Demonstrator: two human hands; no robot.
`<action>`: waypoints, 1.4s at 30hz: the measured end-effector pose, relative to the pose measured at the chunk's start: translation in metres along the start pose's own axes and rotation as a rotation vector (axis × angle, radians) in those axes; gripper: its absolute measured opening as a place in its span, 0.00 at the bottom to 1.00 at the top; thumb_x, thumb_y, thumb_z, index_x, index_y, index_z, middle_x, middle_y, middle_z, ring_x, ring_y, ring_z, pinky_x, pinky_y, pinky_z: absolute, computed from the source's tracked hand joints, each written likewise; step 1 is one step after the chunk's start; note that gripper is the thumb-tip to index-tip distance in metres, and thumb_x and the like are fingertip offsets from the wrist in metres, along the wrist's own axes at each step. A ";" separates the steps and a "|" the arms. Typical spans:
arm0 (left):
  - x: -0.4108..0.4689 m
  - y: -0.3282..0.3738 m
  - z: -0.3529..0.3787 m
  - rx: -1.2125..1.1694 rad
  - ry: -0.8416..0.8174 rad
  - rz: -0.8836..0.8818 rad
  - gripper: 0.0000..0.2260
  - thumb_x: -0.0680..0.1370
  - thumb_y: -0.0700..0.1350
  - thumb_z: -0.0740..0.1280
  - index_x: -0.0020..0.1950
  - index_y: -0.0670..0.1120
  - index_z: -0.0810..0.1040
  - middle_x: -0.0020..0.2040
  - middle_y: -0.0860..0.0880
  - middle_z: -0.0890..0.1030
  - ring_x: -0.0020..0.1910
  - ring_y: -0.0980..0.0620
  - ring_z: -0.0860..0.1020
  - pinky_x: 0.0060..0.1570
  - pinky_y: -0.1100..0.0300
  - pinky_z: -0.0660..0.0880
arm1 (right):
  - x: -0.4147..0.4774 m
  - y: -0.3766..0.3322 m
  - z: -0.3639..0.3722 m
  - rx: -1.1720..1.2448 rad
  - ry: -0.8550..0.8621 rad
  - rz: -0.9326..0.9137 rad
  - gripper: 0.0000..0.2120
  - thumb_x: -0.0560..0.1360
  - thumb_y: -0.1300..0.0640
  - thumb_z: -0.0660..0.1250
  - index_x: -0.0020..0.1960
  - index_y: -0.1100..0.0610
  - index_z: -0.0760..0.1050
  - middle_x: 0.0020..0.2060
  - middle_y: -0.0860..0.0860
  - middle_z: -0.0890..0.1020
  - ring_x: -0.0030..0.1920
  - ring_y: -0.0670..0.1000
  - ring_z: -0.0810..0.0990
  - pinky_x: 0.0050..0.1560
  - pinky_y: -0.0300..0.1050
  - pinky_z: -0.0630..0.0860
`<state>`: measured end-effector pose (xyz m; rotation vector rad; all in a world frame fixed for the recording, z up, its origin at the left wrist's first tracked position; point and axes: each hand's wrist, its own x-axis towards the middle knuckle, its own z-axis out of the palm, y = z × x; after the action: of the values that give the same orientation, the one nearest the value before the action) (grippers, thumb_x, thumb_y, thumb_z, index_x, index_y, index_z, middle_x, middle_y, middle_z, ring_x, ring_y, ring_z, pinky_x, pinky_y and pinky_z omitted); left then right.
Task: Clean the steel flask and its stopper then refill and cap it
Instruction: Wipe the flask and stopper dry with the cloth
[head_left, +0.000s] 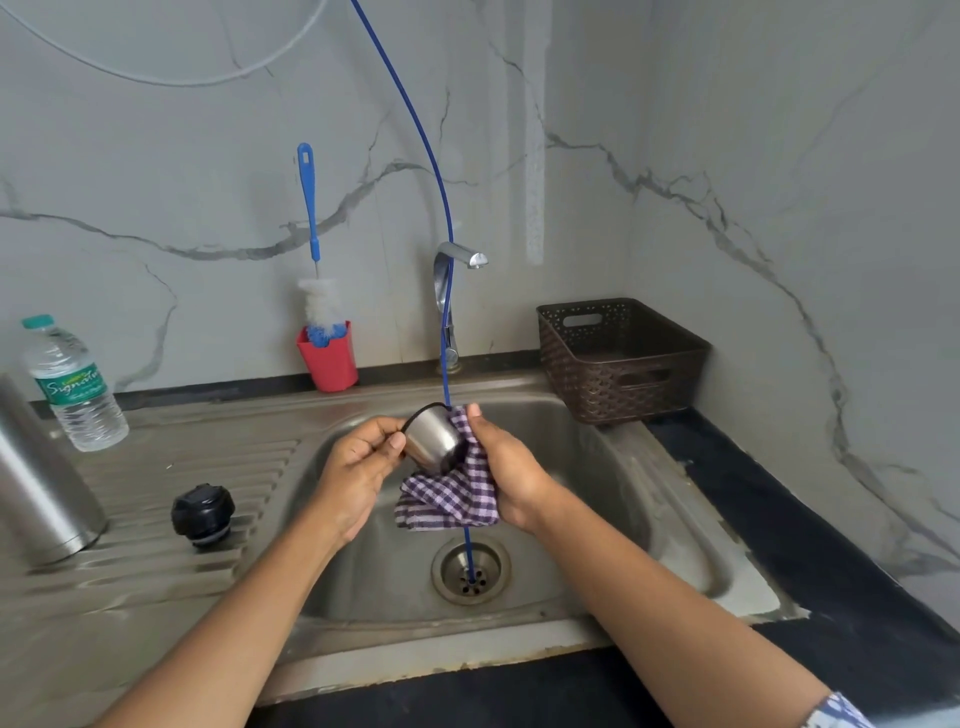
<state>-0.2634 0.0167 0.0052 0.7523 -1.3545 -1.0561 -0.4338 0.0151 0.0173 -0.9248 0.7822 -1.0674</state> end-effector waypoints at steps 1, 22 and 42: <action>0.000 -0.001 0.000 0.015 -0.005 0.002 0.05 0.76 0.37 0.64 0.48 0.41 0.79 0.41 0.49 0.84 0.43 0.54 0.80 0.50 0.64 0.76 | -0.002 -0.002 -0.002 0.099 -0.019 0.045 0.27 0.78 0.43 0.59 0.66 0.64 0.71 0.56 0.63 0.80 0.56 0.61 0.80 0.58 0.55 0.77; 0.003 0.001 0.001 0.217 0.039 0.094 0.11 0.78 0.31 0.62 0.46 0.45 0.79 0.39 0.54 0.84 0.41 0.60 0.80 0.48 0.69 0.74 | 0.001 0.005 0.008 -0.228 0.059 -0.190 0.27 0.75 0.39 0.64 0.65 0.57 0.72 0.58 0.57 0.80 0.58 0.54 0.79 0.65 0.53 0.71; -0.003 0.030 0.022 1.182 -0.170 0.707 0.12 0.76 0.44 0.62 0.49 0.40 0.83 0.45 0.45 0.85 0.47 0.48 0.84 0.57 0.55 0.77 | -0.007 -0.009 -0.001 0.537 0.068 0.159 0.31 0.80 0.39 0.50 0.63 0.65 0.72 0.59 0.67 0.77 0.61 0.64 0.76 0.60 0.61 0.72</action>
<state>-0.2800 0.0338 0.0342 0.8822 -2.1608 0.3467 -0.4402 0.0193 0.0251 -0.3666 0.5692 -1.0963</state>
